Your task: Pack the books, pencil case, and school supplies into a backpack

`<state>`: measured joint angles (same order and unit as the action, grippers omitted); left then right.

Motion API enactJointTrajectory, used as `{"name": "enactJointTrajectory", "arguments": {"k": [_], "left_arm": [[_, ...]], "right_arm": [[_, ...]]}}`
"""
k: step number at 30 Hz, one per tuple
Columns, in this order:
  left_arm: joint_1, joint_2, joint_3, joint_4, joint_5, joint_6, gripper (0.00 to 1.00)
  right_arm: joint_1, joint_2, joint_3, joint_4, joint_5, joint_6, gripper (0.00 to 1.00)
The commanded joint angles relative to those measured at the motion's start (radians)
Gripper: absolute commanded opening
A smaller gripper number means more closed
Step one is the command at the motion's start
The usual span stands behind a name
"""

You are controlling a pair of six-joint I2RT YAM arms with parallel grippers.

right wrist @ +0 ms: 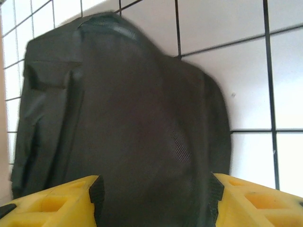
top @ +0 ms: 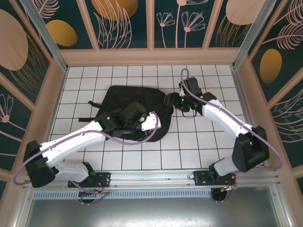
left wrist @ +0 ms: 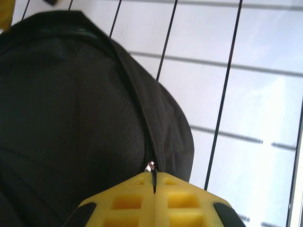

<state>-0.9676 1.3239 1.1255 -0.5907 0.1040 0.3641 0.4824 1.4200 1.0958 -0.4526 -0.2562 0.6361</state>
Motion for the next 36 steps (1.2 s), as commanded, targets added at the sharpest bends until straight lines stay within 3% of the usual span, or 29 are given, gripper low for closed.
{"name": "enactJointTrajectory", "arguments": {"k": [1,4,6,14,19,27,29,31,36], "left_arm": [[-0.001,0.054,0.075,0.182,0.168,-0.060,0.00],[-0.003,0.109,0.104,0.282,0.258,-0.135,0.00],[-0.004,0.136,0.112,0.352,0.292,-0.179,0.00],[-0.021,0.171,0.118,0.419,0.299,-0.216,0.00],[-0.046,0.190,0.081,0.472,0.309,-0.255,0.00],[-0.050,0.219,0.051,0.547,0.234,-0.270,0.00],[-0.051,0.240,0.060,0.553,0.203,-0.250,0.00],[-0.050,0.265,0.082,0.530,0.178,-0.224,0.00],[-0.033,0.234,0.089,0.481,0.173,-0.187,0.00]], "right_arm": [[-0.001,-0.065,-0.071,-0.040,-0.030,0.134,0.62],[-0.019,-0.074,-0.085,-0.057,0.027,0.097,0.61],[-0.031,-0.041,-0.072,-0.084,0.041,0.050,0.54],[-0.052,0.016,-0.134,-0.060,0.130,-0.066,0.33],[-0.051,0.173,-0.010,0.026,0.051,-0.117,0.32],[0.023,0.463,0.402,-0.001,-0.072,-0.204,0.31],[0.017,0.455,0.466,-0.043,-0.015,-0.208,0.32],[-0.017,0.391,0.454,-0.065,0.050,-0.189,0.39],[-0.102,0.164,0.256,-0.100,0.123,-0.142,0.52]]}}
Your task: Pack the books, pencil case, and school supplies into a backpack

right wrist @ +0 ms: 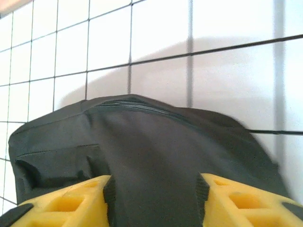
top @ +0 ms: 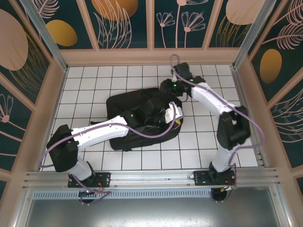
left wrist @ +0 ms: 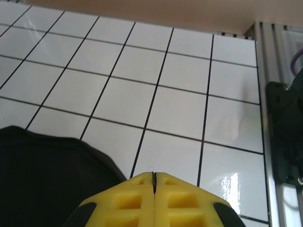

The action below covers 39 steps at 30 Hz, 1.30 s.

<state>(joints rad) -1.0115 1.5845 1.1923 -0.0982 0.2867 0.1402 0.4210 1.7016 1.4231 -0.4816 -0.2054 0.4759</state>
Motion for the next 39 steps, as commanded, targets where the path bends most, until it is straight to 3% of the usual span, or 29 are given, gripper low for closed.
{"name": "enactJointTrajectory", "arguments": {"k": [1,3,4,6,9,11,14,16,18,21,25,28,30,39], "left_arm": [[0.018,-0.043,0.020,-0.024,-0.018,0.041,0.00],[0.031,-0.074,0.011,-0.045,-0.044,0.026,0.28],[0.041,-0.089,0.005,-0.055,-0.051,0.014,0.35],[0.054,-0.114,-0.007,-0.070,-0.044,-0.021,0.45],[0.056,-0.120,-0.016,-0.107,-0.044,-0.119,0.51],[0.056,-0.101,-0.006,-0.145,-0.031,-0.204,0.51],[0.060,-0.016,0.070,-0.255,0.010,-0.434,0.51],[0.060,0.066,0.162,-0.362,0.046,-0.575,0.43],[0.060,0.078,0.175,-0.383,0.010,-0.767,0.47],[0.060,0.016,0.104,-0.269,0.063,-0.981,0.61],[0.050,-0.005,0.087,-0.272,-0.007,-1.269,0.59],[0.014,0.075,0.230,-0.497,-0.153,-1.367,0.56],[0.002,0.146,0.307,-0.606,-0.193,-1.417,0.55],[-0.006,0.300,0.436,-0.752,-0.246,-1.526,0.58]], "right_arm": [[-0.057,-0.163,-0.120,-0.085,0.087,0.037,0.53],[-0.088,-0.230,-0.192,-0.097,0.102,0.075,0.53],[-0.104,-0.265,-0.232,-0.093,0.094,0.088,0.52],[-0.139,-0.334,-0.322,-0.058,0.025,0.102,0.50],[-0.149,-0.380,-0.404,-0.051,-0.082,0.107,0.48],[-0.146,-0.398,-0.439,-0.054,-0.116,0.118,0.48],[-0.145,-0.443,-0.491,-0.058,-0.095,0.137,0.49],[-0.145,-0.461,-0.513,-0.066,-0.071,0.155,0.49],[-0.143,-0.468,-0.527,-0.081,-0.039,0.181,0.47],[-0.139,-0.471,-0.542,-0.092,0.006,0.201,0.45],[-0.138,-0.492,-0.563,-0.087,0.058,0.224,0.45],[-0.133,-0.515,-0.576,-0.081,0.085,0.244,0.44],[-0.130,-0.526,-0.582,-0.076,0.092,0.250,0.43],[-0.116,-0.558,-0.592,-0.081,0.143,0.245,0.43]]}}
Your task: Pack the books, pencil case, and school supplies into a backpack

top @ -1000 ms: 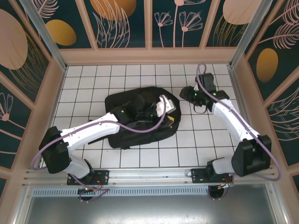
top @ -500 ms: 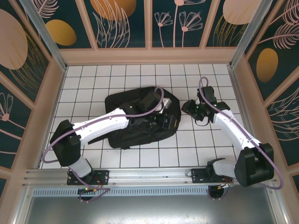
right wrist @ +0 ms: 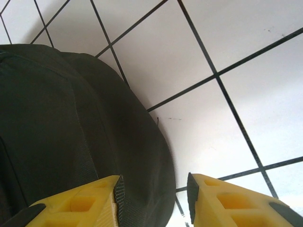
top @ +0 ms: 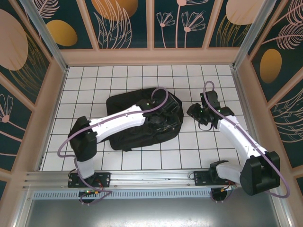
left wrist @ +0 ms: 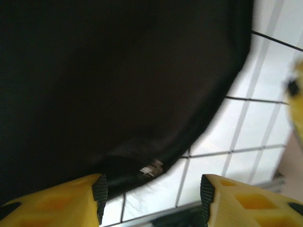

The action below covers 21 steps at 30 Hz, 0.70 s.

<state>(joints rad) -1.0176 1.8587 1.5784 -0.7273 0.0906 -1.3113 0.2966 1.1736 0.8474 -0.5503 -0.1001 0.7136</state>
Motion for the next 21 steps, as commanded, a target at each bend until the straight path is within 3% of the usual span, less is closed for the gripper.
{"name": "enactJointTrajectory", "arguments": {"k": [1,8,13,16,21], "left_arm": [[0.000,0.038,0.057,-0.133,-0.050,-0.083,0.59],[0.000,0.089,0.094,-0.134,-0.075,-0.098,0.51],[0.001,0.113,0.090,-0.111,-0.088,-0.091,0.16],[0.001,0.117,0.088,-0.094,-0.104,-0.073,0.01],[0.001,0.075,0.062,-0.057,-0.153,-0.062,0.00]], "right_arm": [[0.009,-0.036,-0.021,-0.007,0.036,0.007,0.43],[0.021,-0.043,-0.049,0.032,0.027,0.007,0.42],[0.037,-0.046,-0.054,0.033,0.047,0.007,0.42],[0.054,-0.048,-0.054,0.039,0.054,0.010,0.42],[0.101,-0.027,-0.069,0.069,0.035,0.039,0.42]]}}
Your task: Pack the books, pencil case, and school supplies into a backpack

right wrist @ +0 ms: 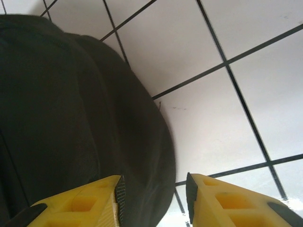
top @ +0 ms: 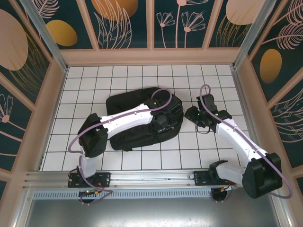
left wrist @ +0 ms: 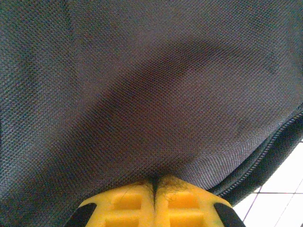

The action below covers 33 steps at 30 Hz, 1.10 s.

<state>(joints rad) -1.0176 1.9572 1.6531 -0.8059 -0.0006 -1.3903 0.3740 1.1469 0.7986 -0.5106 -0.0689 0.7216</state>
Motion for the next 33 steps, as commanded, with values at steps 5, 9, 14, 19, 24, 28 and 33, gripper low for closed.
{"name": "enactJointTrajectory", "arguments": {"k": [5,9,14,19,24,28,33], "left_arm": [[0.001,-0.094,-0.062,0.058,-0.110,0.007,0.00],[0.001,-0.129,-0.110,0.099,-0.098,-0.007,0.00],[0.001,-0.135,-0.136,0.130,-0.056,-0.006,0.00],[0.001,-0.144,-0.153,0.161,-0.053,-0.008,0.04],[0.001,-0.059,-0.027,0.063,-0.026,-0.013,0.56],[0.001,-0.055,-0.029,0.063,-0.024,-0.056,0.55],[-0.002,-0.026,-0.045,0.060,0.013,-0.088,0.50]], "right_arm": [[0.106,0.021,-0.013,0.050,0.008,0.079,0.42],[0.144,0.055,-0.009,0.075,0.010,0.108,0.42],[0.167,0.077,-0.011,0.113,-0.006,0.132,0.41],[0.167,0.055,-0.022,0.096,0.044,0.148,0.40],[0.167,0.026,-0.025,0.064,0.115,0.160,0.40],[0.167,0.013,-0.041,0.074,0.131,0.166,0.40],[0.167,0.005,-0.057,0.088,0.138,0.169,0.40]]}}
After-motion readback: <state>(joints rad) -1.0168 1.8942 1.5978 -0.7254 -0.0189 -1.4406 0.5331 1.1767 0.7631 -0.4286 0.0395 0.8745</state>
